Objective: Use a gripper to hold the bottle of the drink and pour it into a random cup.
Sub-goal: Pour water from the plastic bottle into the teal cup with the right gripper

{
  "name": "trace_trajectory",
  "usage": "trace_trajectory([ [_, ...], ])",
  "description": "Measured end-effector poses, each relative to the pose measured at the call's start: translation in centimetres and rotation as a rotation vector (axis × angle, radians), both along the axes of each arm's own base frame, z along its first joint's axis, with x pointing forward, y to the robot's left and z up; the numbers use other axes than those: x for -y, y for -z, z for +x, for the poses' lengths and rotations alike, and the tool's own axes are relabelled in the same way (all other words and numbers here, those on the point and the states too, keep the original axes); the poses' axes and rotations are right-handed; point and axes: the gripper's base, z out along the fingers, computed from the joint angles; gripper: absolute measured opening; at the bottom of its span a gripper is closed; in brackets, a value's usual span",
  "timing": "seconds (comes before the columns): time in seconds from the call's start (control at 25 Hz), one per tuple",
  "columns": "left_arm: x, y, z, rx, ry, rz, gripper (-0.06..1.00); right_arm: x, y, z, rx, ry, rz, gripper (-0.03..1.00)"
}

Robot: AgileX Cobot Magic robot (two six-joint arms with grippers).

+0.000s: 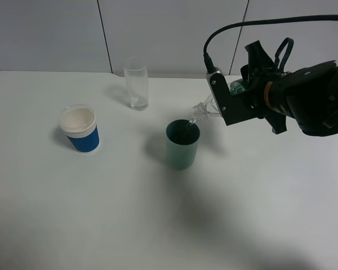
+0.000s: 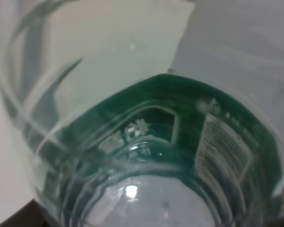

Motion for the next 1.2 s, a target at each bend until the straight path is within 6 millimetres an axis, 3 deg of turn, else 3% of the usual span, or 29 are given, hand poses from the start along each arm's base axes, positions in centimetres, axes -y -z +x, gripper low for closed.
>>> trace_trajectory([
  [1.2, 0.00, 0.00, 0.00, 0.000, 0.000, 0.000, 0.99, 0.08, -0.28, 0.16, 0.035, -0.013, -0.040, 0.54],
])
